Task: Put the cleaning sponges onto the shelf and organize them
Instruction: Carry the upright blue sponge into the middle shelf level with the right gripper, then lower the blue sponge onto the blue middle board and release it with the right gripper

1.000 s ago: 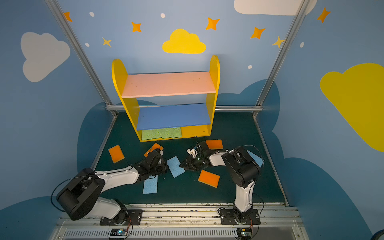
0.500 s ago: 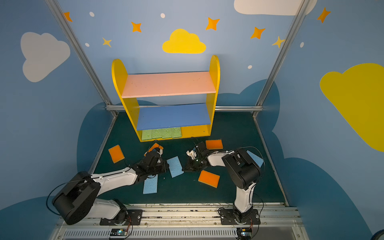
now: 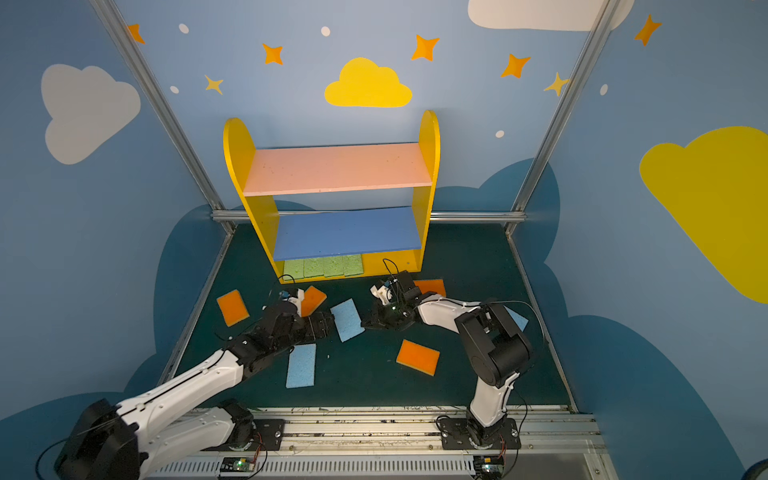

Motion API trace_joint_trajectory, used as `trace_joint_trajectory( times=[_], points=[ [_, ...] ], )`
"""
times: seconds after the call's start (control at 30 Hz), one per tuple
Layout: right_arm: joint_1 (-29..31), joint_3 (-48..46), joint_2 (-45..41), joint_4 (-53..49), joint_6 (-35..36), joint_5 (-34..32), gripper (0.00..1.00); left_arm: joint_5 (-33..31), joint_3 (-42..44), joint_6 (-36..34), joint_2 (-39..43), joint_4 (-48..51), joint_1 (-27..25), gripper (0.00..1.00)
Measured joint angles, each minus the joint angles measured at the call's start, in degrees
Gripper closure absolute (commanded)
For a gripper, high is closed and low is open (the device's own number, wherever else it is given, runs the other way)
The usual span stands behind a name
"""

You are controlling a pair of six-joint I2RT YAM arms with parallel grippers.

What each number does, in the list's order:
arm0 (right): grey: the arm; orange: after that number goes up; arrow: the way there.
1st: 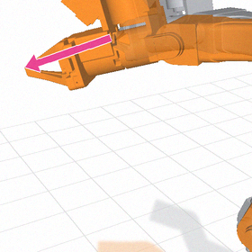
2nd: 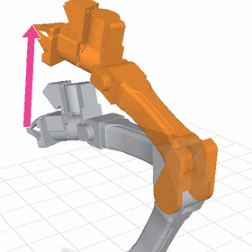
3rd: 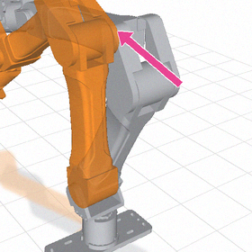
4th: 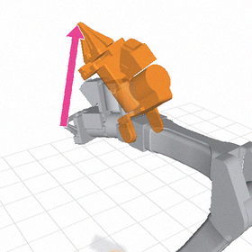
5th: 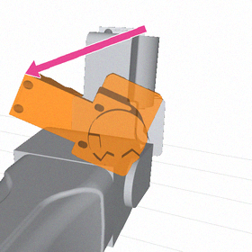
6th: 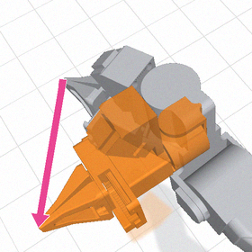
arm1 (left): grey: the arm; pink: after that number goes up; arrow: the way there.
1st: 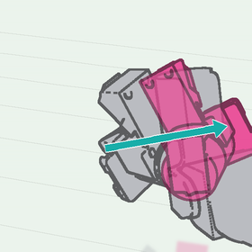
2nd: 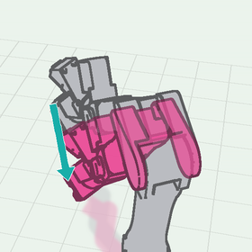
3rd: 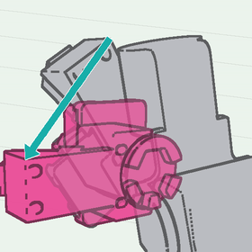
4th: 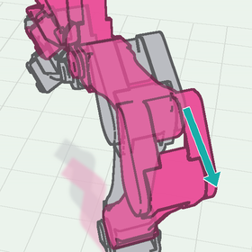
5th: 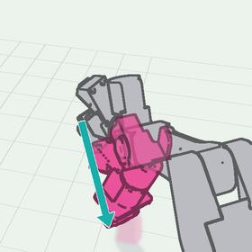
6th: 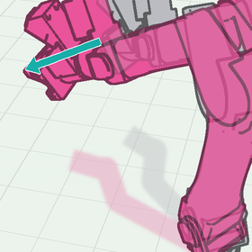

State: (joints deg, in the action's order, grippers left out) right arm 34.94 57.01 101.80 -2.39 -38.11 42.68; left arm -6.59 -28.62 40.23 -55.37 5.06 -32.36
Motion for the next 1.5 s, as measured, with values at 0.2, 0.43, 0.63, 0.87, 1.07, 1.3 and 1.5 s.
trace_joint_trajectory(
  times=[0.2,0.43,0.63,0.87,1.07,1.3,1.5],
  points=[
    [-1.09,7.85,1.22,-0.09,-0.76,1.53,1.00,-1.66,5.60,-0.02,12.85,5.14,0.85,0.00],
    [-2.58,21.05,7.39,-0.09,-3.74,3.82,1.00,-1.81,11.28,1.03,17.09,9.29,0.87,0.00],
    [-2.58,32.26,13.73,0.02,-8.04,3.65,1.00,-1.81,12.48,1.36,19.41,10.97,0.87,0.01],
    [-1.53,42.12,21.29,0.81,-14.16,0.87,1.00,-1.84,13.75,1.33,22.67,11.89,0.87,0.00],
    [1.36,48.19,26.62,1.25,-18.10,-3.61,1.00,-1.81,14.40,1.33,25.00,12.22,0.87,0.01],
    [4.02,56.74,30.38,2.14,-20.24,-8.07,1.00,-1.79,15.28,1.14,27.54,12.33,0.87,0.01],
    [5.77,66.05,36.79,5.18,-21.42,-10.82,1.00,-1.64,15.67,1.03,29.79,12.59,0.87,0.00]
  ],
)
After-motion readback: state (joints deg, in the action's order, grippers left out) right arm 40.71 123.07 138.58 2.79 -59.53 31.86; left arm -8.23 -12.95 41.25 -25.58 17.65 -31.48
